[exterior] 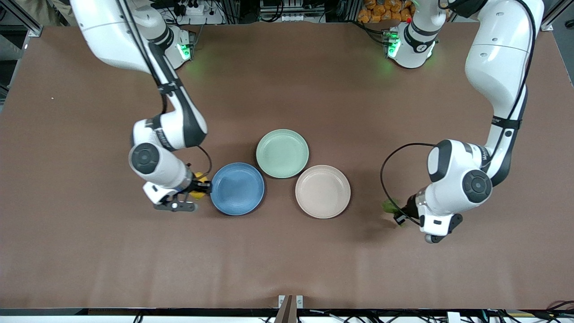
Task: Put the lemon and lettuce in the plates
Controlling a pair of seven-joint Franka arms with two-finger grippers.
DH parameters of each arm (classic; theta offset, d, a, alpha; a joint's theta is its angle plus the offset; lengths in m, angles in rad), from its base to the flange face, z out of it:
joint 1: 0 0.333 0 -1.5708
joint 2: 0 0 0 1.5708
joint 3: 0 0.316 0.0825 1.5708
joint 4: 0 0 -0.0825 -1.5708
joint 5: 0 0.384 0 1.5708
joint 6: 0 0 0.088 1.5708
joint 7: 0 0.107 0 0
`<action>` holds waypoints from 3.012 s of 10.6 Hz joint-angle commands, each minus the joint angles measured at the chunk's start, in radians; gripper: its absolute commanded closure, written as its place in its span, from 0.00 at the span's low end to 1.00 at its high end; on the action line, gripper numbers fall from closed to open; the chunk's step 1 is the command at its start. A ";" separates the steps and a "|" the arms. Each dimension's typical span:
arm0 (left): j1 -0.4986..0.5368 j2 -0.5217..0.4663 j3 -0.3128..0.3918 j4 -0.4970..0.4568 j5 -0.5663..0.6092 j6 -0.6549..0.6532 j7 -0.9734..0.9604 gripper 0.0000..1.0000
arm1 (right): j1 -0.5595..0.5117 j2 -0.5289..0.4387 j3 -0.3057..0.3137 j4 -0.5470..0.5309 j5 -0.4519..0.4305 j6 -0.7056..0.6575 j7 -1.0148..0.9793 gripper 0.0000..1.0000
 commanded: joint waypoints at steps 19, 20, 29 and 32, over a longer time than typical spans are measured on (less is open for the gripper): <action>-0.216 -0.014 -0.027 0.007 0.075 -0.004 -0.206 0.00 | 0.123 0.126 -0.014 0.063 0.004 0.169 0.179 0.00; -0.208 -0.028 -0.021 0.007 0.118 -0.008 -0.189 0.00 | 0.118 0.118 -0.014 0.071 0.004 0.148 0.176 0.00; -0.073 -0.168 -0.024 -0.024 0.166 -0.189 0.164 0.00 | -0.002 0.029 -0.032 0.280 -0.039 -0.378 0.006 0.00; -0.044 -0.244 -0.028 -0.054 0.166 -0.360 0.254 0.00 | -0.046 -0.018 -0.057 0.280 -0.104 -0.470 -0.132 0.00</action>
